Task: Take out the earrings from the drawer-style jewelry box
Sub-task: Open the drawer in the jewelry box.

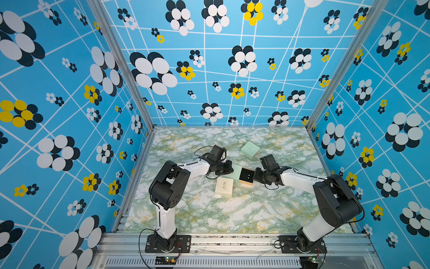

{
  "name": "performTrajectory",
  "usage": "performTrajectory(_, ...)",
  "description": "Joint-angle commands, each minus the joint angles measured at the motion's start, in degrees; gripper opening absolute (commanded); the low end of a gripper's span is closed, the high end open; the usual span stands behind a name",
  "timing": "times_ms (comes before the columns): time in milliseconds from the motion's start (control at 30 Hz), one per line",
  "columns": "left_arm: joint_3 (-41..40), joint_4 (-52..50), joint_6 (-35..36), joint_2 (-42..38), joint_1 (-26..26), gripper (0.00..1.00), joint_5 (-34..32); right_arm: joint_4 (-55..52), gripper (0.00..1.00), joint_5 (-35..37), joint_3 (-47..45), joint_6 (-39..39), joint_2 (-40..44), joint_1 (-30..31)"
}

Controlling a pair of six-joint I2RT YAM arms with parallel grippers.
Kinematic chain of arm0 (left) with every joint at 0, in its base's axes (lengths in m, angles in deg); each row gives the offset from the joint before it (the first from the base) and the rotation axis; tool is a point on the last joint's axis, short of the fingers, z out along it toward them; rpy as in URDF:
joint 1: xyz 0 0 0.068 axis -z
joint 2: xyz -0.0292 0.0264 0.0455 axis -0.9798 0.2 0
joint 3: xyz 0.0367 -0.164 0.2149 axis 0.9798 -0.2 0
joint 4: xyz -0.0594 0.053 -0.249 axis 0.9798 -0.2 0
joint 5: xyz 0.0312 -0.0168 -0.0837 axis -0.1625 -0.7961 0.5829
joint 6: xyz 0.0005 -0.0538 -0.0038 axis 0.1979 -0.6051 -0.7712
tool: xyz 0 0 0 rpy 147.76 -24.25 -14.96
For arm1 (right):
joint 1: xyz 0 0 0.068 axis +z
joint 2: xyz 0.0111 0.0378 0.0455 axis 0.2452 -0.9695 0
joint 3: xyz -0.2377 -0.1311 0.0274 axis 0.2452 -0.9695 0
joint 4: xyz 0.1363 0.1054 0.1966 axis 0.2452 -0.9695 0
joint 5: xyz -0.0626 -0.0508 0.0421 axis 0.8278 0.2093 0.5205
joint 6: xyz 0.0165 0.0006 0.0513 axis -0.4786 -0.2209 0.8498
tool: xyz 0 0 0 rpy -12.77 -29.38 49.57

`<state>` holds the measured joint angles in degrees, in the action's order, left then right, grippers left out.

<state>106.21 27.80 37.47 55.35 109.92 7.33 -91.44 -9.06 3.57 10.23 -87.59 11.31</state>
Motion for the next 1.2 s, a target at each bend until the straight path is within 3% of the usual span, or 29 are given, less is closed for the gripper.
performTrajectory(0,-1.60,-4.42,-0.05,2.14,-0.70,0.00,-2.03,-3.48,0.10,0.78,1.07,-1.44,1.07,-0.01)
performTrajectory(167,-1.57,-4.60,-0.07,1.96,-0.61,0.00,-2.05,-5.17,0.24,0.29,2.51,-2.23,2.81,-0.01)
performTrajectory(333,-1.46,-4.78,-0.09,1.87,-0.62,0.00,-2.05,-7.44,0.28,0.57,4.55,-4.31,5.53,-0.01)
performTrajectory(633,-0.33,-5.63,0.01,1.53,-0.11,0.00,-2.05,-12.13,0.28,-3.17,11.11,-6.19,4.64,3.12)
performTrajectory(867,0.66,-6.18,0.00,0.87,0.61,0.00,-1.97,-14.12,0.21,-2.17,13.17,-5.53,0.12,5.45)
performTrajectory(1167,0.87,-6.27,-0.19,0.17,1.06,0.00,-2.23,-17.69,0.20,-0.80,13.93,-6.41,-1.93,6.21)
